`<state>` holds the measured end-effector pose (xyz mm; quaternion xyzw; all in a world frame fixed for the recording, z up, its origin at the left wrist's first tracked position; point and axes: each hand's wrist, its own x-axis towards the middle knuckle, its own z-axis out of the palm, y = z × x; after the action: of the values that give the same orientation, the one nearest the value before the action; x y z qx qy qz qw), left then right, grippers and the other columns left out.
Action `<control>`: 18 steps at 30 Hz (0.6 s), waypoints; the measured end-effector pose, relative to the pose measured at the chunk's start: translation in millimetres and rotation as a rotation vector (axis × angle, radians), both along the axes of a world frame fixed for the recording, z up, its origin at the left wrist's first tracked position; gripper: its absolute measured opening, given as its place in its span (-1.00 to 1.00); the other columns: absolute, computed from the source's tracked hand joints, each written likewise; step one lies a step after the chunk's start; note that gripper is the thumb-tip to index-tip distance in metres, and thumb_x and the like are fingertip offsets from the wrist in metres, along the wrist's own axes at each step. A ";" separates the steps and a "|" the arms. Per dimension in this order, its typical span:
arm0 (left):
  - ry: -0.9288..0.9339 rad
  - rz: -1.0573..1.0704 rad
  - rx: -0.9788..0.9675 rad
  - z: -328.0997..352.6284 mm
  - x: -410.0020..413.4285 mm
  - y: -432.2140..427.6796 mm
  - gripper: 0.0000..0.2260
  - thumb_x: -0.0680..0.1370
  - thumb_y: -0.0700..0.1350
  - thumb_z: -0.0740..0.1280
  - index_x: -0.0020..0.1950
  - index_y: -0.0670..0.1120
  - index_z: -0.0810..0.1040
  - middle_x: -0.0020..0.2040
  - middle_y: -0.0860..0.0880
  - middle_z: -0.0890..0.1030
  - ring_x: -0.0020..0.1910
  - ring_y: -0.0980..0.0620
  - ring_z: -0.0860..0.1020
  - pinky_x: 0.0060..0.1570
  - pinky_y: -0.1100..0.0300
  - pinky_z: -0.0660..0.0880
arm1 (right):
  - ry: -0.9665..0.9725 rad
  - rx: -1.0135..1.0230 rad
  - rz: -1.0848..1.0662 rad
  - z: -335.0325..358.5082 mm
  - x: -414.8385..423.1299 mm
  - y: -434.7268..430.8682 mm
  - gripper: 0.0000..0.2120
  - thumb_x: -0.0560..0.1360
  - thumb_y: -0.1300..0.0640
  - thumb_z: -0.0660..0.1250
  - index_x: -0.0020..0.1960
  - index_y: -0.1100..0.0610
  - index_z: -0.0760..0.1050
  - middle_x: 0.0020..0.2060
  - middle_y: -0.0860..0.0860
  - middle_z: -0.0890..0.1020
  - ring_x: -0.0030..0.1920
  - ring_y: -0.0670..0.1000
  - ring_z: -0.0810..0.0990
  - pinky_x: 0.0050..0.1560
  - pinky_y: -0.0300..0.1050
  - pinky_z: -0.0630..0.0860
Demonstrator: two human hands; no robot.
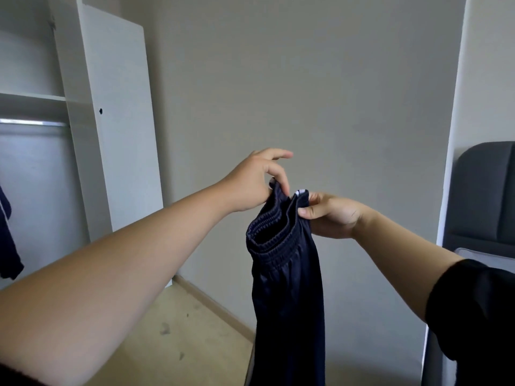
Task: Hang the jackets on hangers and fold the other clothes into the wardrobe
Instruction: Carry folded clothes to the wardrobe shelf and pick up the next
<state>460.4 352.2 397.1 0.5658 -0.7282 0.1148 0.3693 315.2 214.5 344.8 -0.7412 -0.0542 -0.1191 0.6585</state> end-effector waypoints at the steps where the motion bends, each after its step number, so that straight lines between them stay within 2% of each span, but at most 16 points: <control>1: 0.027 -0.013 0.034 0.0 -3.7 0.7 -0.57 0.45 -0.42 0.34 -0.35 0.13 0.57 0.40 0.10 0.37 0.37 0.16 0.30 0.18 0.47 0.20 | 0.003 0.017 0.009 -1.7 -0.3 -0.3 -0.69 0.25 0.12 0.60 -0.03 0.15 0.67 -0.01 0.10 0.68 0.06 0.09 0.63 0.11 -0.07 0.53; 3: 0.103 -0.002 0.112 -0.5 -2.5 1.6 -0.61 0.45 -0.42 0.34 -0.31 0.10 0.59 0.46 0.08 0.32 0.43 0.13 0.27 0.28 0.32 0.18 | -0.015 0.061 -0.017 -5.6 -1.4 -2.3 -0.71 0.25 0.16 0.59 -0.05 0.16 0.68 -0.04 0.09 0.68 0.03 0.09 0.65 0.08 -0.07 0.55; 5: 0.226 0.018 0.200 -0.2 3.8 3.9 -0.65 0.50 -0.39 0.28 -0.24 0.06 0.60 0.46 0.08 0.32 0.45 0.11 0.27 0.36 0.22 0.18 | -0.058 0.090 -0.119 -9.0 -3.5 -2.6 -0.80 0.29 0.22 0.49 -0.09 0.15 0.69 -0.07 0.08 0.69 0.00 0.07 0.66 0.03 -0.11 0.56; 7: 0.418 -0.021 0.357 -1.0 10.3 4.8 -0.72 0.56 -0.31 0.19 -0.15 -0.01 0.60 0.33 0.11 0.45 0.36 0.09 0.38 0.35 0.13 0.28 | -0.107 0.129 -0.267 -13.5 -3.7 -5.6 -0.81 0.34 0.28 0.36 -0.11 0.16 0.70 -0.09 0.07 0.70 -0.03 0.05 0.67 -0.02 -0.14 0.58; 9: 0.567 -0.042 0.477 -6.5 10.7 3.9 -0.90 0.60 -0.17 0.22 -0.01 -0.06 0.53 0.09 0.07 0.56 0.11 0.06 0.53 0.14 0.12 0.41 | -0.146 0.182 -0.358 -16.9 -3.4 -10.1 -0.78 0.36 0.31 0.31 -0.07 0.22 0.67 -0.07 0.12 0.69 -0.03 0.08 0.67 -0.03 -0.12 0.58; 10: 0.575 -0.004 0.477 -11.1 11.5 1.1 -0.92 0.59 -0.13 0.26 0.08 -0.04 0.47 0.04 0.05 0.57 0.00 0.05 0.55 0.04 0.14 0.43 | -0.153 0.192 -0.385 -17.9 -3.2 -11.3 -0.78 0.36 0.31 0.31 -0.04 0.25 0.65 -0.05 0.13 0.68 -0.02 0.10 0.66 -0.02 -0.10 0.58; 11: 0.567 0.056 0.451 -16.5 12.8 -3.5 -0.81 0.57 -0.13 0.31 0.16 -0.01 0.41 0.03 0.05 0.57 -0.05 0.04 0.56 -0.03 0.16 0.45 | -0.152 0.187 -0.402 -18.8 -3.5 -12.6 -0.77 0.36 0.31 0.32 -0.02 0.25 0.64 -0.04 0.14 0.68 -0.01 0.11 0.66 -0.01 -0.09 0.58; 13: 0.540 0.161 0.363 -24.1 14.0 -11.0 -0.65 0.55 -0.19 0.34 0.30 0.01 0.38 0.03 0.05 0.60 -0.04 0.01 0.59 0.00 0.12 0.49 | -0.119 0.155 -0.426 -19.5 -5.0 -12.2 -0.78 0.35 0.30 0.34 -0.03 0.25 0.64 -0.05 0.14 0.68 -0.02 0.11 0.66 0.00 -0.09 0.59; 15: 0.521 0.187 0.328 -26.3 12.2 -14.6 -0.65 0.55 -0.27 0.31 0.30 -0.01 0.49 0.04 -0.03 0.65 -0.04 0.00 0.62 0.10 0.10 0.51 | -0.096 0.121 -0.444 -20.1 -5.8 -11.5 -0.75 0.34 0.29 0.35 0.01 0.26 0.62 -0.05 0.13 0.68 -0.02 0.09 0.66 0.02 -0.10 0.58; 18: 0.483 0.179 0.321 -27.0 7.9 -15.6 -0.70 0.55 -0.32 0.28 0.18 -0.02 0.60 0.06 -0.05 0.67 -0.05 0.05 0.62 0.12 0.16 0.51 | -0.101 0.106 -0.459 -18.6 -8.3 -11.8 -0.72 0.35 0.30 0.35 0.07 0.28 0.59 -0.05 0.11 0.68 0.00 0.08 0.65 0.05 -0.11 0.56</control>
<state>468.3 336.6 370.1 0.6898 -0.5754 -0.1076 0.4262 306.9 202.7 326.2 -0.6914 0.0893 -0.3051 0.6487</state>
